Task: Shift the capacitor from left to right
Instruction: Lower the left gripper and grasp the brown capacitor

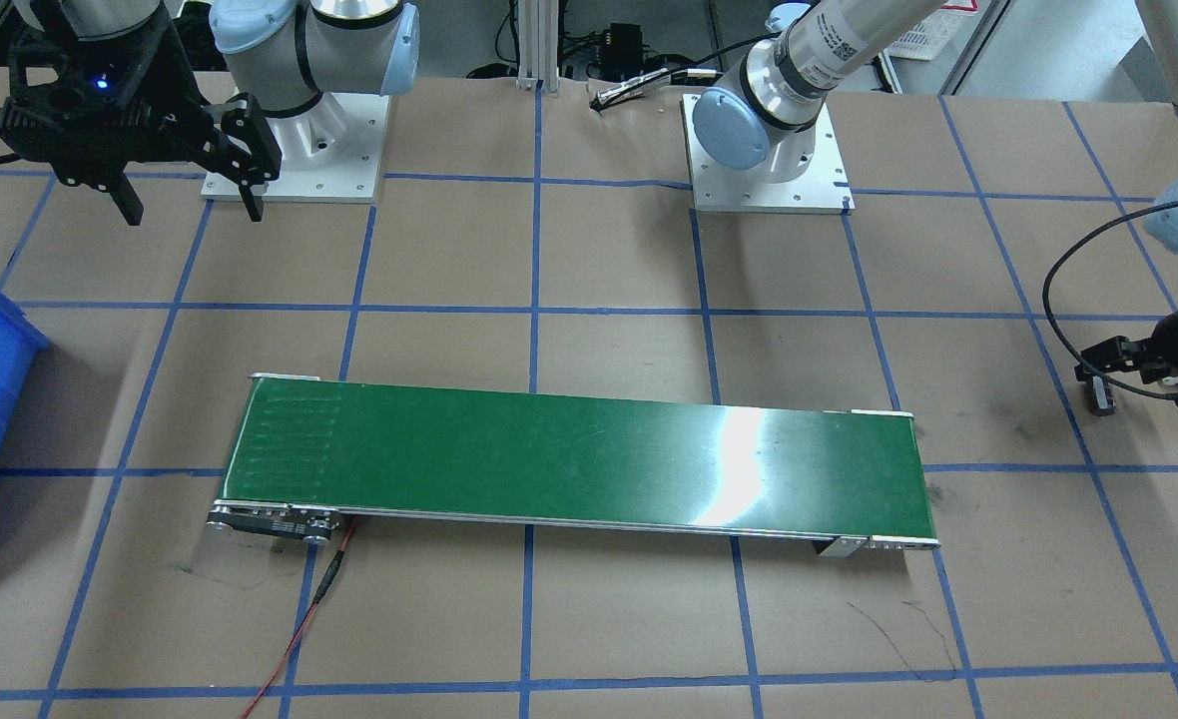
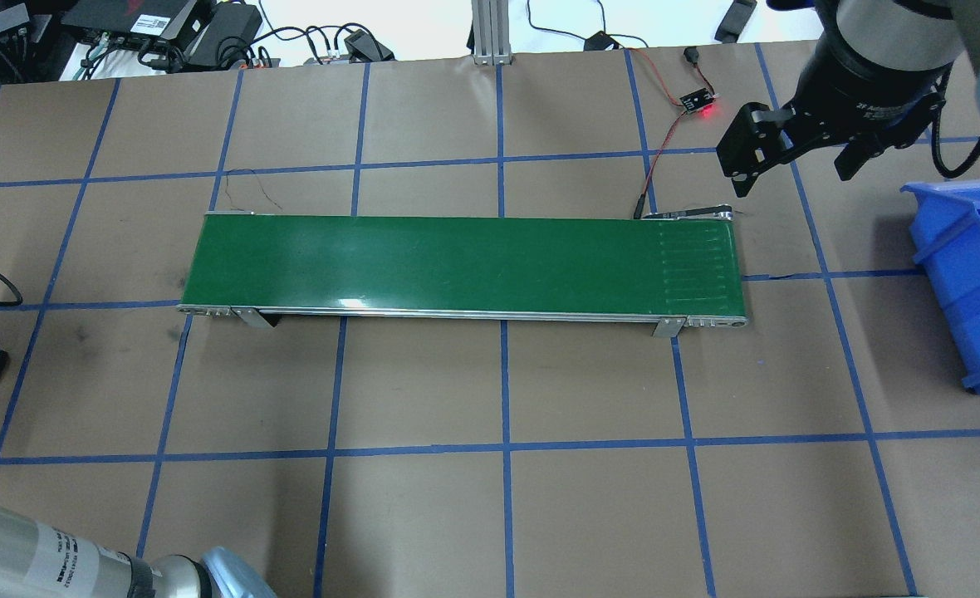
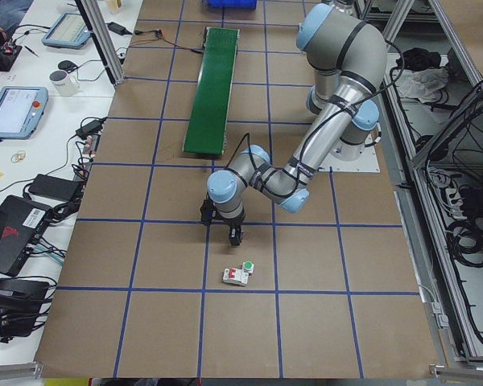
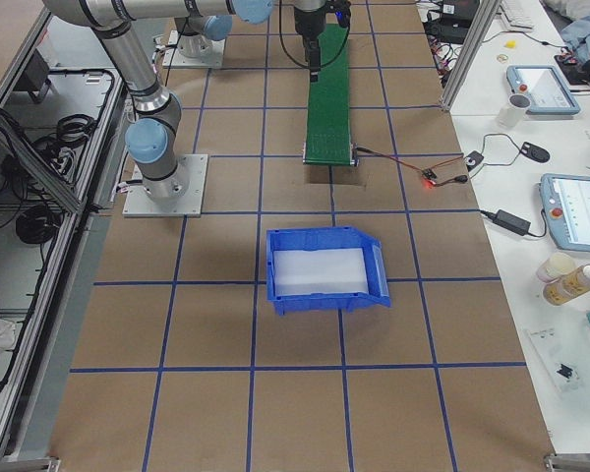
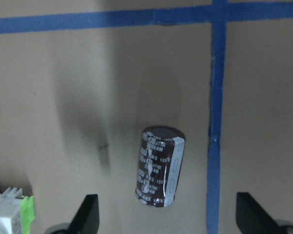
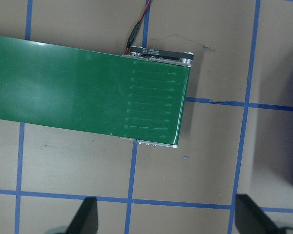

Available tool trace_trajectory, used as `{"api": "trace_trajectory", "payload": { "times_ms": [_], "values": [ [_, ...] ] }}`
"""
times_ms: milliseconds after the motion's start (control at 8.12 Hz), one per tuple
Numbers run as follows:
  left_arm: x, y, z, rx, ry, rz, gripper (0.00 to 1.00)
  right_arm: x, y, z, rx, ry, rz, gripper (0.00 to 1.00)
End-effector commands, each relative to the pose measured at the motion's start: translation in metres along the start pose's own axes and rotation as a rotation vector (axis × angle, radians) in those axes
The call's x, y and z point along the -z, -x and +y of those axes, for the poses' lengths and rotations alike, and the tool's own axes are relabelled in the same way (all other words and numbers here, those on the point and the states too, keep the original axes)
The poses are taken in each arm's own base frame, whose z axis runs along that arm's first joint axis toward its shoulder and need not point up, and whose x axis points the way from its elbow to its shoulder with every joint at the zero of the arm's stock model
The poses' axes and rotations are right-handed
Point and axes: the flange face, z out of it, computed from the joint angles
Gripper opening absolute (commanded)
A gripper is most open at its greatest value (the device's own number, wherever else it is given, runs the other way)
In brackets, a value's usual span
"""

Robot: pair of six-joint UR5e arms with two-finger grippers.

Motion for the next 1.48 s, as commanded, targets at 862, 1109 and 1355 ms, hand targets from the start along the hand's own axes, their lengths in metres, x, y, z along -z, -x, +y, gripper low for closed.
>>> {"api": "trace_trajectory", "payload": {
  "times_ms": [862, 1109, 1355],
  "values": [
    [-0.019, 0.003, -0.002, -0.041, 0.045, 0.006, 0.00, 0.000, 0.000, 0.000, 0.000, 0.001, 0.000, 1.00],
    [-0.004, 0.001, 0.002, -0.047, 0.039, 0.000, 0.00, 0.000, 0.000, 0.000, 0.000, 0.002, 0.000, 1.00],
    [0.056, -0.030, 0.012, -0.059, 0.030, 0.006, 0.00, -0.001, 0.000, 0.000, 0.000, 0.004, 0.000, 1.00]
  ]
}}
